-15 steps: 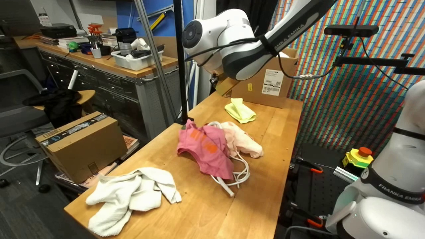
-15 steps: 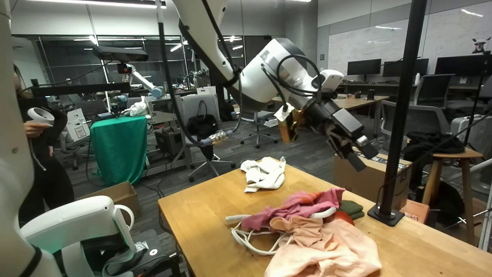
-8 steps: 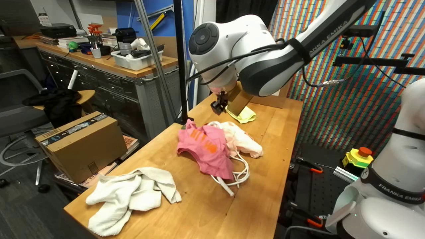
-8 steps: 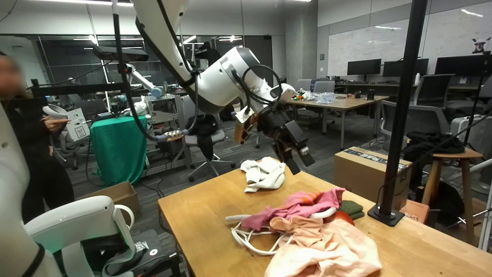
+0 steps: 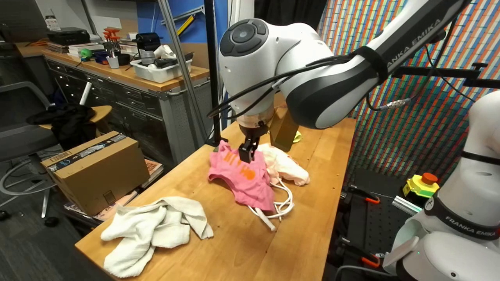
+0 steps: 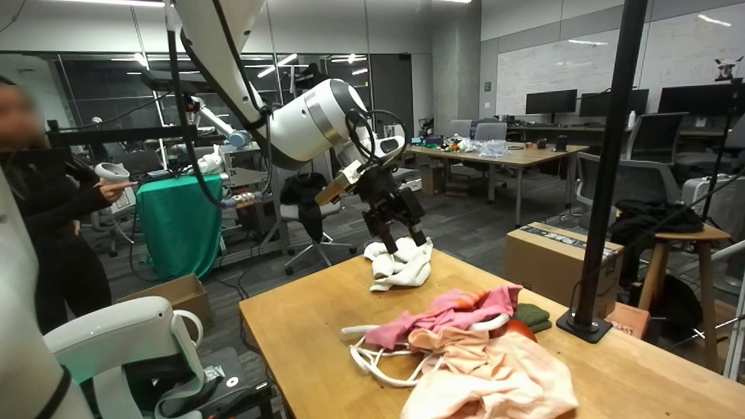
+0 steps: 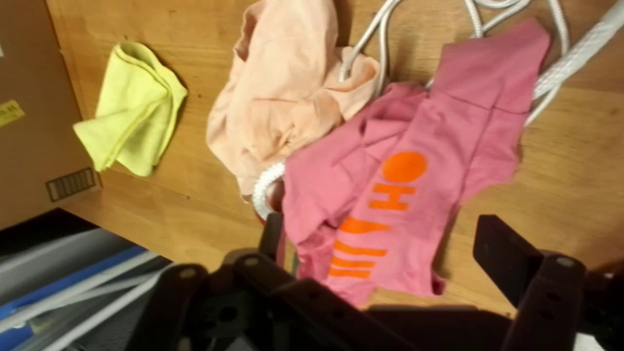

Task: Move the white towel to the left, move the yellow towel to the right, move the pink t-shirt to the right, move the peach t-shirt to the right, move the radish to the right, separate the two white ropes

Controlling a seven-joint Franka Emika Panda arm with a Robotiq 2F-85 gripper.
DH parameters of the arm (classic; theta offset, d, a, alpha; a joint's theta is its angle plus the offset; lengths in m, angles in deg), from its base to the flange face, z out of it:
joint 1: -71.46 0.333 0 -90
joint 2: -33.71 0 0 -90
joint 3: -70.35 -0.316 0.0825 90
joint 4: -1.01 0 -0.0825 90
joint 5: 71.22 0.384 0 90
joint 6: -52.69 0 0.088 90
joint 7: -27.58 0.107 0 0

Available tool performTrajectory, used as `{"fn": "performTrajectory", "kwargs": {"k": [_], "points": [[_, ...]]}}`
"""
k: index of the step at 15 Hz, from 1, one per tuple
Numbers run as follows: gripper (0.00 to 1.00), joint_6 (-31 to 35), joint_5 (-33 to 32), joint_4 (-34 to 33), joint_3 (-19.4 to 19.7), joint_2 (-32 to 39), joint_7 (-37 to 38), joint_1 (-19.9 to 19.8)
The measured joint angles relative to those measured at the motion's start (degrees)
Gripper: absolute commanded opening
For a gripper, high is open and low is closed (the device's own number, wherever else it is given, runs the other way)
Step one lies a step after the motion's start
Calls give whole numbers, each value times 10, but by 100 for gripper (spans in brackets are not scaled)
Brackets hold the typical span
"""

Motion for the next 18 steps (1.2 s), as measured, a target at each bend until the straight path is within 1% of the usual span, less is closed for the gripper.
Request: {"fn": "performTrajectory", "kwargs": {"k": [3, 7, 11, 18], "points": [[100, 32, 41, -4, -2, 9, -64, 5], [100, 58, 120, -15, 4, 37, -135, 3], [100, 68, 184, -31, 18, 77, -172, 1], [100, 94, 250, -47, 44, 131, -222, -6]]}}
